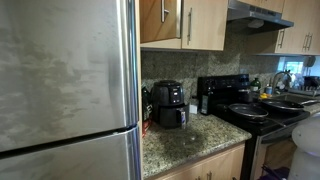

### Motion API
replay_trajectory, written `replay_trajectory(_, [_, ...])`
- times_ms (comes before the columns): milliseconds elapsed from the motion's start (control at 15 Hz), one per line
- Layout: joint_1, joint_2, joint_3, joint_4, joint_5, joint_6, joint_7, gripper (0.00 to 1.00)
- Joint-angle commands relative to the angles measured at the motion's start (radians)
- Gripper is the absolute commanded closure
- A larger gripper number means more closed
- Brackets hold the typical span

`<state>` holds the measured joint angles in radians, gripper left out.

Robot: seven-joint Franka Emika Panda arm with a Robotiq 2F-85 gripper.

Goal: Close the cupboard

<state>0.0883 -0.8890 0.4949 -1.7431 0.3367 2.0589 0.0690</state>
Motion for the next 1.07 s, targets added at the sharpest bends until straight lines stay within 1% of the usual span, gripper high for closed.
replay_trajectory(0, [-0.042, 0.047, 0.050, -0.111, -0.114, 0.236, 0.016, 0.00])
replay_trajectory(67, [0.005, 0.049, 0.029, -0.061, -0.124, 0.159, 0.045, 0.00])
replay_trajectory(133, [0.000, 0.065, 0.038, -0.087, -0.149, 0.203, 0.051, 0.00])
replay_trajectory(267, [0.000, 0.083, 0.041, -0.102, -0.162, 0.229, 0.052, 0.00])
replay_trajectory(333, [-0.007, 0.083, 0.041, -0.084, -0.179, 0.208, 0.066, 0.00])
replay_trajectory(467, [-0.033, 0.101, 0.051, -0.088, -0.225, 0.260, 0.102, 0.00])
replay_trajectory(667, [-0.054, 0.147, 0.057, -0.079, -0.275, 0.301, 0.152, 0.00])
replay_trajectory(867, [-0.085, 0.182, 0.062, -0.080, -0.348, 0.353, 0.190, 0.00])
replay_trajectory(1000, [-0.111, 0.172, 0.044, -0.094, -0.413, 0.365, 0.209, 0.00])
